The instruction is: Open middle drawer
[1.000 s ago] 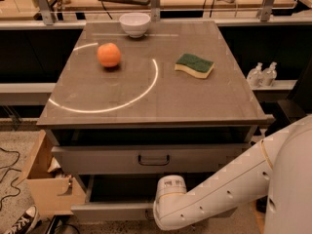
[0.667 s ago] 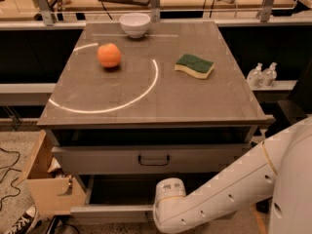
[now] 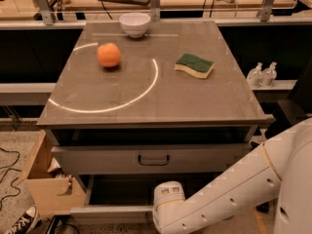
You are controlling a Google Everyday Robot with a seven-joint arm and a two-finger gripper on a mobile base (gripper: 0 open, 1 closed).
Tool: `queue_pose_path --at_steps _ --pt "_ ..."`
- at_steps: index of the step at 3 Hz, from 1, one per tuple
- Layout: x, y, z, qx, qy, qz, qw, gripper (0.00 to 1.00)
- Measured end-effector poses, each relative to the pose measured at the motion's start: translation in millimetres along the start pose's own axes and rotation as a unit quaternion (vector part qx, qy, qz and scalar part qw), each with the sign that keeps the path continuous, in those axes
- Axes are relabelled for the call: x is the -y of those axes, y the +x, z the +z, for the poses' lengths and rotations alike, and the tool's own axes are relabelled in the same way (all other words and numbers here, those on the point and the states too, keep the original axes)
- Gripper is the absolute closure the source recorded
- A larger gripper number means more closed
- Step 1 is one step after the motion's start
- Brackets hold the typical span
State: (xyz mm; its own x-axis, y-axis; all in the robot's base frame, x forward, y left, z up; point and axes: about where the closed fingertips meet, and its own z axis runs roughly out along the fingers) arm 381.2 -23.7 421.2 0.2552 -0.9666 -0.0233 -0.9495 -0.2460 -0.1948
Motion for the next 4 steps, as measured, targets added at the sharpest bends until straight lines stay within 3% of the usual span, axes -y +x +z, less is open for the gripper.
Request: queue_pose_path --at_steps 3,4 --pt "3.5 3.3 -15.7 -0.012 0.008 0.001 0.9999 1.0" --pt "11.1 7.5 -46.4 -0.035 0.022 -0.002 0.9991 1.0"
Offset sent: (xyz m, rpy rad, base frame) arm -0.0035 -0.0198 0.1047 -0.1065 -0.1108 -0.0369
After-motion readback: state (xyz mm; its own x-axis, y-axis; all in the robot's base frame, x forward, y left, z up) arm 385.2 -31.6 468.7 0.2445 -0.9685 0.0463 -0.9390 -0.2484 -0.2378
